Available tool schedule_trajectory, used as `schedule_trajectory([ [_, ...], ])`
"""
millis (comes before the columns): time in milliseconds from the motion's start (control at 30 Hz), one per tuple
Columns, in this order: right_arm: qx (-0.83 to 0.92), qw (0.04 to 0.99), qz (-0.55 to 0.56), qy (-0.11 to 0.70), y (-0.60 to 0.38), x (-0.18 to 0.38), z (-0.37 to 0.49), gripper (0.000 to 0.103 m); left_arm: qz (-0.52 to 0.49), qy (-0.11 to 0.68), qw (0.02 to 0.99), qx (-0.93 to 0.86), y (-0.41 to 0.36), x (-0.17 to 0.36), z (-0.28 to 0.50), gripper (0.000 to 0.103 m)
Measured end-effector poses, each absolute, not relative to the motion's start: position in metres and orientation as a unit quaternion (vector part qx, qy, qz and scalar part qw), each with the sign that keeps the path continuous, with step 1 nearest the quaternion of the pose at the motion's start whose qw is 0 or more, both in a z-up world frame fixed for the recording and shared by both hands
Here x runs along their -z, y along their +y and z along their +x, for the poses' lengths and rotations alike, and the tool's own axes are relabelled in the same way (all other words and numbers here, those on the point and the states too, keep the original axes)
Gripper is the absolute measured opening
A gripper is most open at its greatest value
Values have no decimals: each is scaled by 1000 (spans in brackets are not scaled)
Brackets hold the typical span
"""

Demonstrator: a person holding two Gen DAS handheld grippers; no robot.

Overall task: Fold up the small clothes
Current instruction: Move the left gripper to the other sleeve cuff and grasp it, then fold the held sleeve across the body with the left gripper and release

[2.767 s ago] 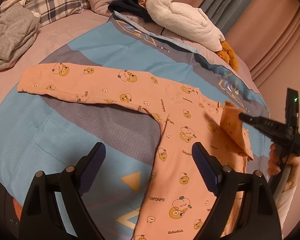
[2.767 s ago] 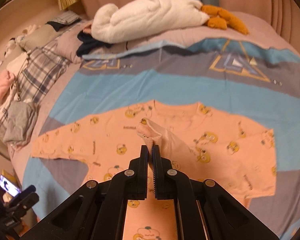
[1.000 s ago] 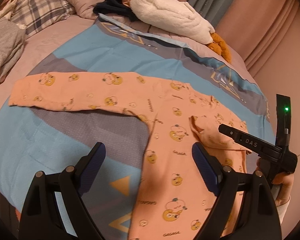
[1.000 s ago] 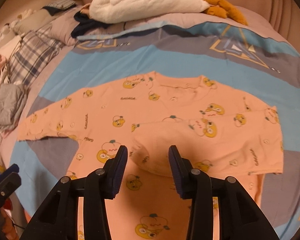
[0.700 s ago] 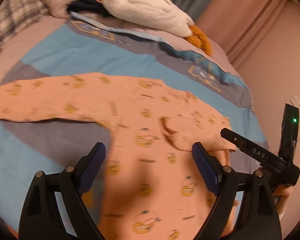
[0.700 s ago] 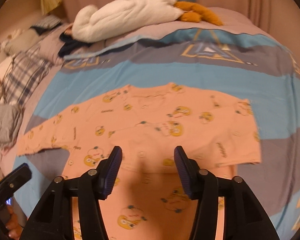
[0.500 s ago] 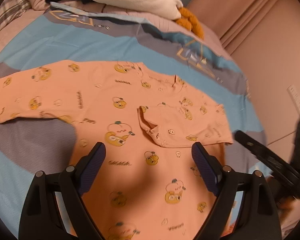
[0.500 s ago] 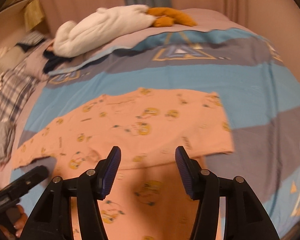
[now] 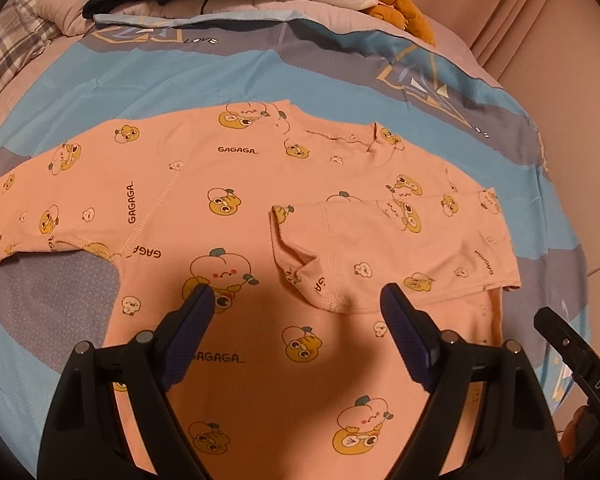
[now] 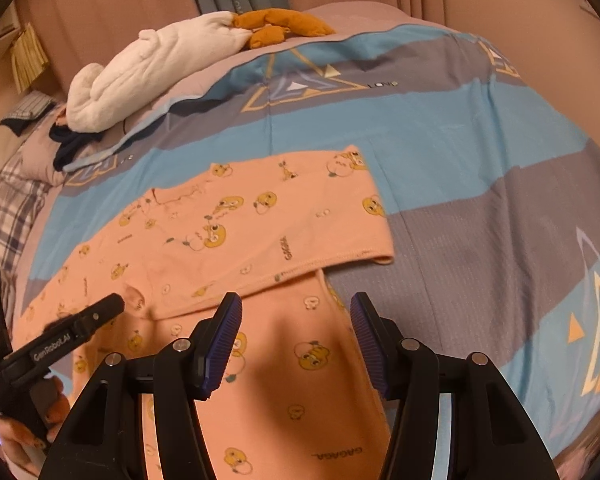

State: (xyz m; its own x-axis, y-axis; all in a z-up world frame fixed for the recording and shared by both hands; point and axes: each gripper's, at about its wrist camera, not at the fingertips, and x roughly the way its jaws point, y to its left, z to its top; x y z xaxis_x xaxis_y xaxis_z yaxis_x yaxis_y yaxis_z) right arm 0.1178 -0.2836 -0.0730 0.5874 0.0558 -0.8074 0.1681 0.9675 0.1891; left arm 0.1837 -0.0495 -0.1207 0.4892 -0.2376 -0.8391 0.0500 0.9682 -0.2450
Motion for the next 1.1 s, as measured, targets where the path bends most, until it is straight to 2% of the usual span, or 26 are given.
schedule_trajectory([
  [233,39,881,125,455,-290,78,114,56,-94,505,854,85,-57,127,189,85],
  [300,46,880,124,457,-291,80,113,56,-105,508,849,95,-59,130,192,83],
  [400,50,878,126,458,-294,82,112,56,-144,523,831,125,-61,139,198,75],
  [467,52,878,130,458,-297,83,111,56,-171,530,819,139,-62,145,202,64],
  [600,57,878,135,455,-302,83,108,56,-205,527,811,148,-63,153,210,52],
  [700,60,879,137,453,-305,84,106,56,-210,523,813,144,-67,155,215,31],
  [767,60,878,144,452,-309,85,106,56,-209,524,814,142,-67,157,217,9],
  [900,61,876,152,453,-314,88,105,56,-217,513,819,138,-66,152,219,6],
  [1100,65,877,147,453,-316,86,102,56,-213,465,844,163,-63,102,217,5],
])
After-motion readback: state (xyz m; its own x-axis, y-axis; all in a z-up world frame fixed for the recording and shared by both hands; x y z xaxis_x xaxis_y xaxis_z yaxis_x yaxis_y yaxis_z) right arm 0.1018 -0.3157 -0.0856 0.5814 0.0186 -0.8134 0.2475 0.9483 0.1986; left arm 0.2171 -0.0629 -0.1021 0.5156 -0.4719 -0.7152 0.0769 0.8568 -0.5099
